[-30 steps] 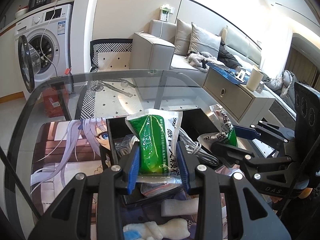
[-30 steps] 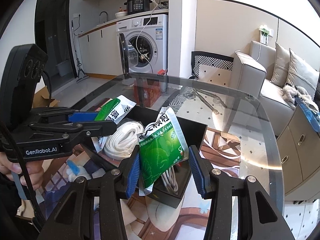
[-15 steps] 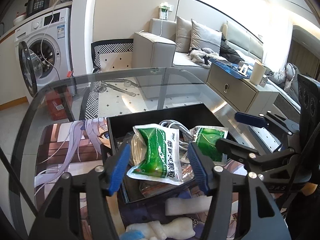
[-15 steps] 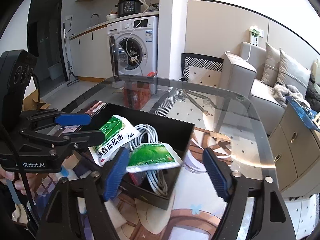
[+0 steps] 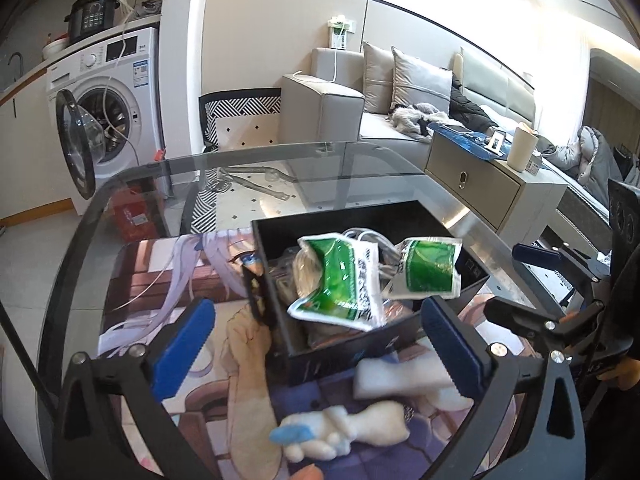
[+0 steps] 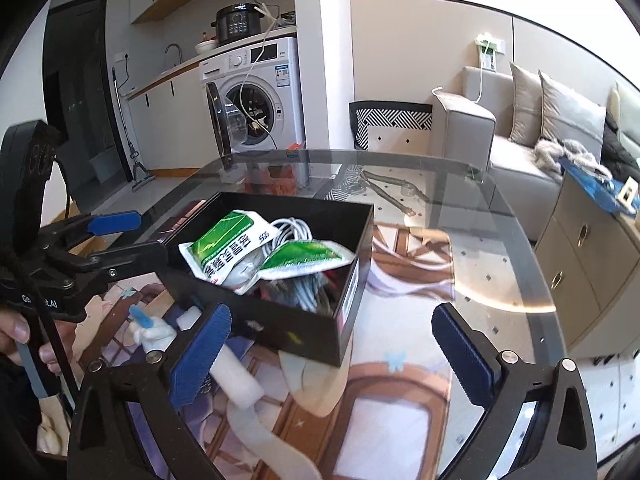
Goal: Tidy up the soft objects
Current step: 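Move right gripper to the white foam tube beside the box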
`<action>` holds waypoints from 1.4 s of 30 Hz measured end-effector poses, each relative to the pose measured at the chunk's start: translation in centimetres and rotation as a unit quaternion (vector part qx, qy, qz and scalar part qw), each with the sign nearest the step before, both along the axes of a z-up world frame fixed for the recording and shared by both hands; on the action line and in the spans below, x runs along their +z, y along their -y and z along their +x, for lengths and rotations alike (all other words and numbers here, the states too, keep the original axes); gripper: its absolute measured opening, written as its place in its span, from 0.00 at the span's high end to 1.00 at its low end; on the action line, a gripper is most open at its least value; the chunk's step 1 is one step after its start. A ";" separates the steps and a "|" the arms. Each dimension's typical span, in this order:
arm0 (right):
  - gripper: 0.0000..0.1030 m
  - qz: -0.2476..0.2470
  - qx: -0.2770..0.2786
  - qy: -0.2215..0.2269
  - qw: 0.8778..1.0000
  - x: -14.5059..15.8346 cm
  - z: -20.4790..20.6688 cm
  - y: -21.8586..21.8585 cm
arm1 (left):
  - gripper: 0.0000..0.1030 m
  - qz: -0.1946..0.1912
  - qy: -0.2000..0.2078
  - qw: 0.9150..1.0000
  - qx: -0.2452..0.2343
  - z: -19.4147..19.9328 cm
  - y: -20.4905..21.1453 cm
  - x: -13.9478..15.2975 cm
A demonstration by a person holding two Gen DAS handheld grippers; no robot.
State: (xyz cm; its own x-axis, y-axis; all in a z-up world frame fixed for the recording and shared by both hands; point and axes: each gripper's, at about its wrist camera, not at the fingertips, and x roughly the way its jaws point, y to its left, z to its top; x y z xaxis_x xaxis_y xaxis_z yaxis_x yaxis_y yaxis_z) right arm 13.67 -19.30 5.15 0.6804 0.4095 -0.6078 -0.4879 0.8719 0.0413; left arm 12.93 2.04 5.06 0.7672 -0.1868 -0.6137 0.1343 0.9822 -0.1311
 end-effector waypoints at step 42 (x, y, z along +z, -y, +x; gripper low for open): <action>0.01 0.009 -0.011 -0.106 0.994 -5.4 0.4 -4.5 | 0.00 0.041 -0.050 0.997 -0.033 -4.0 0.1 -4.1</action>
